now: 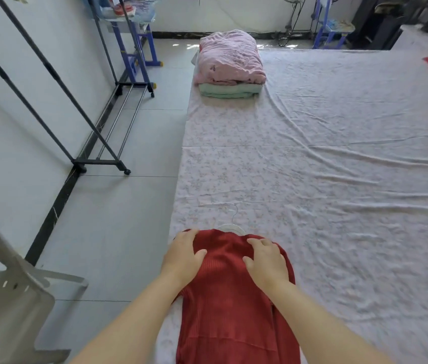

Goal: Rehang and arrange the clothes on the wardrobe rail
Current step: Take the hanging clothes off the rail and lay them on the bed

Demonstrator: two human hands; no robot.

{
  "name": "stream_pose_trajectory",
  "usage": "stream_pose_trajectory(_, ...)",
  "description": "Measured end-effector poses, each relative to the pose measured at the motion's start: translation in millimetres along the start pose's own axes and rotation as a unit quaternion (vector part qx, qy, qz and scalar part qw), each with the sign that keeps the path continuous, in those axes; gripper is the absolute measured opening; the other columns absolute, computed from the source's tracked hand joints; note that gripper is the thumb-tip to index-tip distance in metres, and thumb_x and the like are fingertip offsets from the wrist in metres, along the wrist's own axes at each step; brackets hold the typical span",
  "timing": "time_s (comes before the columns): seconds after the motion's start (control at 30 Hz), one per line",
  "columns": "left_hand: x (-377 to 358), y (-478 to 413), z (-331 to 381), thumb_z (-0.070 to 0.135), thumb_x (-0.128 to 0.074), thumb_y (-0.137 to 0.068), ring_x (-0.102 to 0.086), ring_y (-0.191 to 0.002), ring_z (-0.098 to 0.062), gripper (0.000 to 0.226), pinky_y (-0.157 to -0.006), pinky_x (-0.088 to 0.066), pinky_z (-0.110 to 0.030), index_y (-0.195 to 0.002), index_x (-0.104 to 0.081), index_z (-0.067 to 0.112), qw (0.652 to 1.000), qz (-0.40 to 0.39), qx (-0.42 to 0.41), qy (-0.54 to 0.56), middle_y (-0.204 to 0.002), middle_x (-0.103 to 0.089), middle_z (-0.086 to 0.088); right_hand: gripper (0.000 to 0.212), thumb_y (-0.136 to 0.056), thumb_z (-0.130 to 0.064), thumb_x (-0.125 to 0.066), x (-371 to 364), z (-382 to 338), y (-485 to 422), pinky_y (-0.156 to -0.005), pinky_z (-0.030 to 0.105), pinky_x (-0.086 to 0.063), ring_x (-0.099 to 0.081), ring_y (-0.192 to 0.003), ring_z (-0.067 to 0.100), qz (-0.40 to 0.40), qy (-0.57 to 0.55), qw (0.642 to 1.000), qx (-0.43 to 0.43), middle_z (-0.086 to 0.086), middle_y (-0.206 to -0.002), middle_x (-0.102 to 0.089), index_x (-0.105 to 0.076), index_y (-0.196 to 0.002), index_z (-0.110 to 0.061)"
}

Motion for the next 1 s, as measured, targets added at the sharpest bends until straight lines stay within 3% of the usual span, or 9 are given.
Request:
stream_pose_trajectory(0.23, -10, 4, 32, 0.033, -0.054, -0.088, -0.038, -0.128, -0.019, 0.054, -0.107, -0.033, -0.037, -0.137, -0.038, 0.019, 0.989, -0.055, -0.084, -0.112, -0.138, -0.043, -0.001, 0.053, -0.093, -0.035, -0.049, 7, 10, 35, -0.104, 0.031, -0.033, -0.037, -0.126, 0.019, 0.011, 0.012, 1.0, -0.02, -0.001, -0.139, -0.037, -0.033, -0.141, -0.022)
stream_pose_trajectory(0.4, -18, 19, 67, 0.037, -0.05, -0.088, -0.039, -0.125, -0.017, 0.054, -0.104, -0.034, -0.031, -0.138, -0.034, 0.023, 0.952, -0.105, -0.188, -0.218, -0.138, -0.04, 0.004, 0.054, -0.093, -0.035, -0.049, 18, 23, 81, -0.104, 0.028, -0.031, -0.036, -0.127, 0.016, 0.051, -0.002, 0.996, -0.075, -0.003, -0.139, -0.036, -0.031, -0.142, -0.023)
stream_pose_trajectory(0.53, -27, 45, 106, 0.038, -0.05, -0.089, -0.042, -0.124, -0.016, 0.055, -0.102, -0.037, -0.031, -0.139, -0.032, 0.024, 0.91, -0.149, -0.292, -0.254, -0.14, -0.039, 0.005, 0.05, -0.092, -0.036, -0.051, 26, 46, 140, -0.101, 0.027, -0.033, -0.039, -0.122, 0.017, 0.096, -0.03, 0.979, -0.176, -0.003, -0.134, -0.04, -0.035, -0.138, -0.023)
stream_pose_trajectory(0.8, -77, 174, 193, 0.04, -0.049, -0.09, -0.037, -0.129, -0.018, 0.059, -0.104, -0.033, -0.032, -0.142, -0.025, 0.025, 0.77, -0.23, -0.511, -0.305, -0.143, -0.034, 0.004, 0.049, -0.093, -0.03, -0.048, 21, 85, 325, -0.101, 0.027, -0.032, -0.039, -0.124, 0.019, 0.206, -0.084, 0.891, -0.397, -0.002, -0.138, -0.038, -0.033, -0.14, -0.024)
stream_pose_trajectory(1.0, -136, 361, 235, 0.039, -0.047, -0.091, -0.036, -0.129, -0.02, 0.058, -0.105, -0.028, -0.033, -0.143, -0.025, 0.024, 0.615, -0.29, -0.662, -0.315, -0.143, -0.034, 0.003, 0.049, -0.093, -0.028, -0.046, -9, 97, 516, -0.101, 0.025, -0.03, -0.036, -0.126, 0.018, 0.289, -0.104, 0.776, -0.551, -0.002, -0.136, -0.04, -0.033, -0.14, -0.022)
Point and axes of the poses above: each hand's wrist, its own y-axis away from the middle knuckle, its own x-axis out of the back of the hand, z = x × y, the point moved 9 cm from there along -y, towards the middle knuckle
